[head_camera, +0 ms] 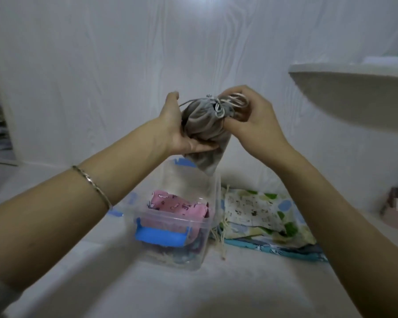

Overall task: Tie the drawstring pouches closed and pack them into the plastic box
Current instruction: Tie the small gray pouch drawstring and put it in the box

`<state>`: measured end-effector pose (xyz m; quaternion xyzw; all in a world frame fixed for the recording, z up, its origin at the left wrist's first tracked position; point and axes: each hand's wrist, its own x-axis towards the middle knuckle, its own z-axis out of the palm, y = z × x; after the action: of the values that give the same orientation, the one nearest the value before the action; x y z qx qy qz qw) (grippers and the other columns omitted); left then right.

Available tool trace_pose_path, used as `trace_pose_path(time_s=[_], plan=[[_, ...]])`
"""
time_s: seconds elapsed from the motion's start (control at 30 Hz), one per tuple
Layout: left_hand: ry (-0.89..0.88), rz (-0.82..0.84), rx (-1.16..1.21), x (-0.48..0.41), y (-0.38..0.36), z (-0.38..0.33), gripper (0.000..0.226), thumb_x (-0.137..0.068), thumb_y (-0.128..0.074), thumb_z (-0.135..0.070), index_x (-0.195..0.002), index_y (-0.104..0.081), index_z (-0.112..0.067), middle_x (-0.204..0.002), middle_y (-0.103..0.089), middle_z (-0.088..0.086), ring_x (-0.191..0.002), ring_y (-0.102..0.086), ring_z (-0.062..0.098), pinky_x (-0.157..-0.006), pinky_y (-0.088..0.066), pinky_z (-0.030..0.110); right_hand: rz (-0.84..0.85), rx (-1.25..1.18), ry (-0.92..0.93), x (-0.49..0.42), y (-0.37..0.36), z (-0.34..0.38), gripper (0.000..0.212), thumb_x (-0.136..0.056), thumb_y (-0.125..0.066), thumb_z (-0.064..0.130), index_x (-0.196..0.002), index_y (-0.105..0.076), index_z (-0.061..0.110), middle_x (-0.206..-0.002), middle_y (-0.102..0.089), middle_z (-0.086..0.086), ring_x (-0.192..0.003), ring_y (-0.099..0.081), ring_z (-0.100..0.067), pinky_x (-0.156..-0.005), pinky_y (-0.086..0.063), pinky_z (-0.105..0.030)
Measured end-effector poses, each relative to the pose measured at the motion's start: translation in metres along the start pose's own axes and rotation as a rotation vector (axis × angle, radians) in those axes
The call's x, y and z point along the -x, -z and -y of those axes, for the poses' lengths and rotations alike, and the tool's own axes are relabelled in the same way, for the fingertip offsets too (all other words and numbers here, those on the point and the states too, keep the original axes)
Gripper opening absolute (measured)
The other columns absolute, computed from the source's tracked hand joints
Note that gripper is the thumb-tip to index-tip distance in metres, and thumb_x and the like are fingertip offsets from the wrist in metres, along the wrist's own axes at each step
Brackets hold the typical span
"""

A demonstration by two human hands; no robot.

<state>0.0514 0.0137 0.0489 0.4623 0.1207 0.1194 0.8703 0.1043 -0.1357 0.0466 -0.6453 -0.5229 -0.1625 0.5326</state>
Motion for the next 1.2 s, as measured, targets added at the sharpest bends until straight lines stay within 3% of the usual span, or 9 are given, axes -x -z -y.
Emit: trace_pose_path(time_s=[0.27, 0.4, 0.5, 0.63, 0.7, 0.8, 0.93, 1.07, 1.2], plan=[[0.124, -0.174, -0.054, -0.036, 0.036, 0.025, 0.050, -0.090, -0.034, -0.038, -0.118, -0.062, -0.007, -0.113, -0.063, 0.023, -0.101, -0.060, 0.041, -0.094, -0.043, 0.061, 0.137, 0.021, -0.208, -0.012, -0.034, -0.054, 0.031, -0.077, -0.062, -0.010, -0.095, -0.061, 0.016, -0.090, -0.066, -0.003, -0.084, -0.065, -0.017, -0.081, -0.055, -0.033], [0.254, -0.209, -0.102, -0.042, 0.054, 0.037, 0.057, -0.096, -0.027, -0.041, -0.124, -0.053, 0.000, -0.116, -0.059, 0.025, -0.098, -0.059, 0.041, -0.088, -0.044, 0.062, 0.369, 0.149, -0.244, 0.005, -0.041, -0.060, 0.031, -0.079, -0.064, -0.005, -0.097, -0.060, 0.020, -0.092, -0.066, -0.002, -0.084, -0.065, -0.022, -0.078, -0.054, -0.038], [0.307, -0.175, -0.215, -0.033, 0.067, 0.038, 0.057, -0.099, -0.026, -0.038, -0.100, -0.050, 0.013, -0.104, -0.061, 0.026, -0.095, -0.058, 0.039, -0.096, -0.041, 0.058, 0.587, 0.225, -0.256, 0.018, -0.044, -0.053, 0.032, -0.079, -0.069, 0.003, -0.098, -0.057, 0.025, -0.088, -0.066, -0.004, -0.077, -0.062, -0.023, -0.075, -0.052, -0.045], [0.253, -0.138, -0.634, 0.001, 0.073, 0.034, 0.030, -0.098, -0.041, -0.024, -0.084, -0.048, 0.001, -0.071, -0.064, 0.015, -0.072, -0.061, 0.024, -0.079, -0.046, 0.038, 0.803, 0.309, -0.232, 0.031, -0.055, -0.037, 0.029, -0.079, -0.073, 0.012, -0.095, -0.054, 0.027, -0.082, -0.062, 0.005, -0.068, -0.056, -0.012, -0.068, -0.050, -0.038], [0.073, -0.171, -1.057, 0.011, 0.079, 0.029, 0.018, -0.094, -0.050, -0.019, -0.103, -0.055, -0.004, -0.099, -0.062, 0.008, -0.094, -0.060, 0.017, -0.087, -0.043, 0.032, 0.956, 0.382, -0.262, 0.034, -0.059, -0.029, 0.027, -0.080, -0.072, 0.013, -0.099, -0.056, 0.024, -0.081, -0.060, 0.007, -0.068, -0.055, -0.011, -0.069, -0.050, -0.037], [0.077, 0.086, -1.519, 0.021, 0.088, 0.022, 0.033, -0.092, -0.055, -0.012, -0.125, -0.061, -0.013, -0.127, -0.059, -0.003, -0.119, -0.052, 0.013, -0.103, -0.040, 0.027, 1.211, 0.281, -0.436, 0.026, -0.055, -0.018, 0.026, -0.088, -0.060, 0.006, -0.112, -0.065, 0.015, -0.104, -0.070, -0.007, -0.090, -0.065, -0.023, -0.088, -0.053, -0.036], [0.335, 0.487, -1.711, 0.018, 0.095, 0.039, 0.031, -0.096, -0.052, -0.023, -0.124, -0.064, -0.026, -0.121, -0.066, -0.009, -0.114, -0.058, 0.011, -0.105, -0.042, 0.028, 0.911, 0.364, -0.508, -0.008, -0.068, -0.051, 0.028, -0.091, -0.048, -0.001, -0.107, -0.071, 0.006, -0.105, -0.072, -0.008, -0.099, -0.067, -0.018, -0.091, -0.054, -0.030], [0.516, 0.557, -1.809, -0.004, 0.094, 0.056, 0.033, -0.098, -0.048, -0.034, -0.125, -0.060, -0.021, -0.127, -0.060, -0.006, -0.121, -0.054, 0.016, -0.108, -0.040, 0.035, 1.120, 0.935, -0.477, -0.009, -0.110, -0.099, 0.030, -0.094, -0.045, 0.011, -0.119, -0.061, 0.002, -0.124, -0.062, -0.009, -0.105, -0.061, -0.027, -0.096, -0.049, -0.039], [0.602, 0.558, -1.891, -0.023, 0.090, 0.070, 0.026, -0.097, -0.049, -0.039, -0.114, -0.057, -0.020, -0.114, -0.058, 0.000, -0.114, -0.055, 0.023, -0.104, -0.041, 0.037, 1.339, 1.130, -0.442, -0.002, -0.129, -0.112, 0.029, -0.096, -0.050, 0.015, -0.119, -0.058, 0.001, -0.109, -0.051, -0.009, -0.091, -0.050, -0.025, -0.078, -0.045, -0.035]])
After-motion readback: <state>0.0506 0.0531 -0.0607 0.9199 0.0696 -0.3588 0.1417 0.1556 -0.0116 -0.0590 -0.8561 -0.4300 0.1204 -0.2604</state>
